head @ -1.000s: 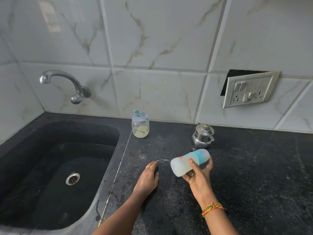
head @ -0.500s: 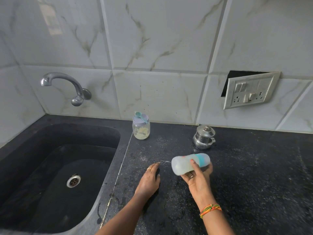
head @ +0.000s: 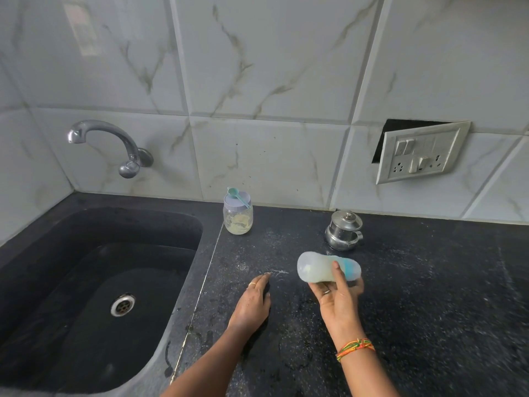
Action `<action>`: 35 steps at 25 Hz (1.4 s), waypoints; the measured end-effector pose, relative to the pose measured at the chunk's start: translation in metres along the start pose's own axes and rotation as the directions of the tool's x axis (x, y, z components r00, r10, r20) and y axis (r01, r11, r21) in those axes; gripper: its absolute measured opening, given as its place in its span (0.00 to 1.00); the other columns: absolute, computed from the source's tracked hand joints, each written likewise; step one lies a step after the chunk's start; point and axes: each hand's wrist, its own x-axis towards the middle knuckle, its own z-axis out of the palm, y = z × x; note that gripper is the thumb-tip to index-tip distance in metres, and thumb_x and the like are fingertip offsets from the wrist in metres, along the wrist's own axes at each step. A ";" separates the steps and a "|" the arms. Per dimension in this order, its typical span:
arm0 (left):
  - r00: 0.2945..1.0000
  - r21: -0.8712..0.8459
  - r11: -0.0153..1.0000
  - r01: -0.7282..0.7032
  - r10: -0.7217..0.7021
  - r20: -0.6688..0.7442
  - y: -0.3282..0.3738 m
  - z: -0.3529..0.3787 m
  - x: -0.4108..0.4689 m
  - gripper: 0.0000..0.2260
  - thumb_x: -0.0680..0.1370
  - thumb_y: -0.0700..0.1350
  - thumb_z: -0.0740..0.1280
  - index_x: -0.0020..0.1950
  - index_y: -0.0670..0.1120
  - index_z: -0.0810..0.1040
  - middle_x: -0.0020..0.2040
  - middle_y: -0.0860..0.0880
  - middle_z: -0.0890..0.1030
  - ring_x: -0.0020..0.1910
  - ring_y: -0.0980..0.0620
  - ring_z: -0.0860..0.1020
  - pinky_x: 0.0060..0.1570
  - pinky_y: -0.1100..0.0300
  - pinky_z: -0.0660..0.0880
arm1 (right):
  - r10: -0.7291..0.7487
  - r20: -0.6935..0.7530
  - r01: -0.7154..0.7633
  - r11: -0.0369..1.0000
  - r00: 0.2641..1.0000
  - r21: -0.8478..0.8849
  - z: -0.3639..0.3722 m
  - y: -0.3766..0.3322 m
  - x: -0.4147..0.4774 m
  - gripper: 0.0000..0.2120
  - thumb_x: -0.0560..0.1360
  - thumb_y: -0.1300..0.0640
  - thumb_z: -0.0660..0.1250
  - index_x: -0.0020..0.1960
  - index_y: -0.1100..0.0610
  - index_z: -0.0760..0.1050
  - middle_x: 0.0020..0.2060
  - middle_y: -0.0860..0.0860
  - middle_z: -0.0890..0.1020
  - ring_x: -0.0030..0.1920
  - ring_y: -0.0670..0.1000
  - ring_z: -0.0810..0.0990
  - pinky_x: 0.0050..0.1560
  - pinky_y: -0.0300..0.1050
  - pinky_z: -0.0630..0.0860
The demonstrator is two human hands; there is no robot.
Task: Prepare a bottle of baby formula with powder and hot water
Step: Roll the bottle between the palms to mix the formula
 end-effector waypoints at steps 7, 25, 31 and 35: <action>1.000 -0.003 1.000 0.010 -0.010 0.011 0.000 -0.001 -0.001 0.22 0.80 0.41 0.56 0.74 0.46 0.59 0.73 0.49 0.64 0.71 0.52 0.64 0.71 0.61 0.60 | -0.034 -0.011 0.033 0.994 0.999 -0.103 -0.003 0.003 -0.001 0.33 0.74 0.66 0.67 0.69 0.43 0.56 0.63 0.54 0.72 0.58 0.57 0.76 0.44 0.60 0.81; 0.999 -0.001 1.000 0.022 -0.022 0.024 0.002 -0.001 -0.002 0.22 0.80 0.41 0.56 0.74 0.45 0.59 0.74 0.48 0.63 0.72 0.51 0.64 0.71 0.59 0.60 | -0.031 0.027 0.036 0.981 0.999 -0.192 -0.010 -0.006 -0.002 0.35 0.73 0.68 0.67 0.69 0.42 0.55 0.57 0.52 0.74 0.57 0.56 0.76 0.45 0.58 0.78; 1.000 -0.005 1.000 0.022 -0.022 0.021 0.004 -0.001 -0.002 0.22 0.80 0.41 0.56 0.74 0.45 0.59 0.73 0.48 0.63 0.71 0.51 0.65 0.71 0.58 0.61 | -0.020 -0.009 0.019 0.997 1.000 -0.075 -0.006 -0.002 -0.003 0.30 0.74 0.67 0.66 0.65 0.42 0.57 0.61 0.54 0.72 0.58 0.57 0.76 0.41 0.57 0.82; 1.000 -0.003 1.000 0.022 -0.022 0.022 0.002 -0.001 -0.002 0.22 0.80 0.41 0.56 0.74 0.45 0.59 0.74 0.48 0.63 0.71 0.51 0.64 0.72 0.58 0.61 | -0.009 0.113 0.044 0.950 0.994 -0.310 -0.003 -0.005 -0.006 0.37 0.72 0.70 0.67 0.68 0.40 0.55 0.55 0.52 0.75 0.53 0.54 0.78 0.46 0.58 0.79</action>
